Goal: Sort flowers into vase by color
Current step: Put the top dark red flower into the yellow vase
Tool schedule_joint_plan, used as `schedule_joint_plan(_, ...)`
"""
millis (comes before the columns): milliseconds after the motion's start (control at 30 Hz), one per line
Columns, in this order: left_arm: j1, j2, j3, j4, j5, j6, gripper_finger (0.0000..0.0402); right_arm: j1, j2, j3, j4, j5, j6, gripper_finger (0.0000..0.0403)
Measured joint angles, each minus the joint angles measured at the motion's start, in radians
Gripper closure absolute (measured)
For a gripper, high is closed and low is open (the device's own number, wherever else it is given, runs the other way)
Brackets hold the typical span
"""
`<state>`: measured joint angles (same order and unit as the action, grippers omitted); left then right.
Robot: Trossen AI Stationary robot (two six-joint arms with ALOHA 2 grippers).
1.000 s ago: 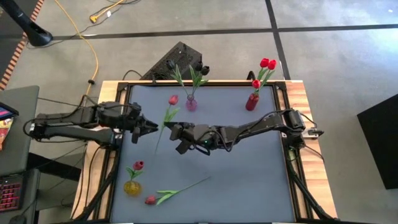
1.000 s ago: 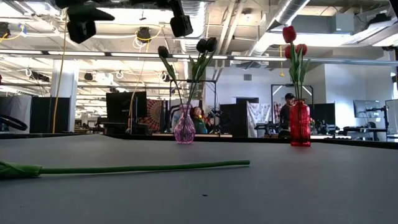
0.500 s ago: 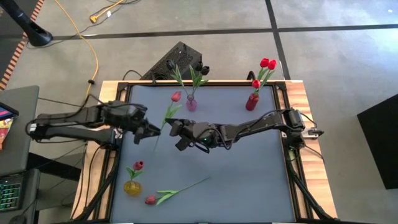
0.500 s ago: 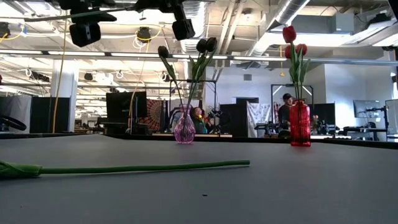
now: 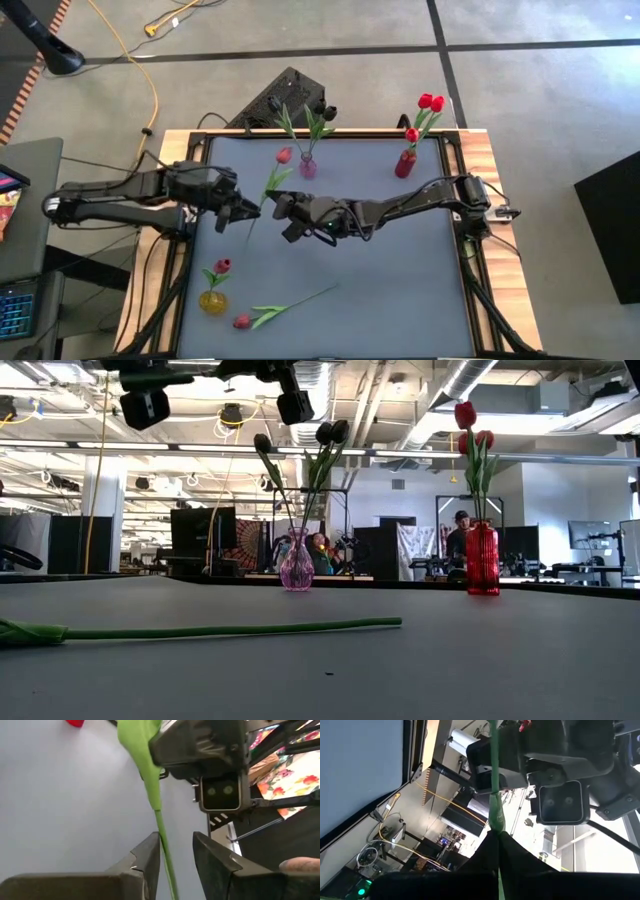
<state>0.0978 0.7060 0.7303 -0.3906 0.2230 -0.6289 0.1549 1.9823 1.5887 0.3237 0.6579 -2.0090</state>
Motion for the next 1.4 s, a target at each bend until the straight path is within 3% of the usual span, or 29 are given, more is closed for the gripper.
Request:
schedule_joint_plan(367, 0.000, -0.002, 0.000, -0.005, -0.004, 0.005, 0.0366, 0.000, 0.000, 0.000, 0.000, -0.001, 0.002, 0.0378)
schedule_joint_plan(700, 0.000, 0.055, 0.000, -0.008, -0.002, 0.028, 0.0370, 0.000, 0.000, 0.000, -0.001, -0.002, 0.003, 0.0378)
schedule_joint_plan(1400, 0.000, 0.002, 0.000, -0.022, -0.001, 0.087, 0.0376, 0.000, 0.000, 0.000, 0.000, -0.007, 0.002, 0.0376)
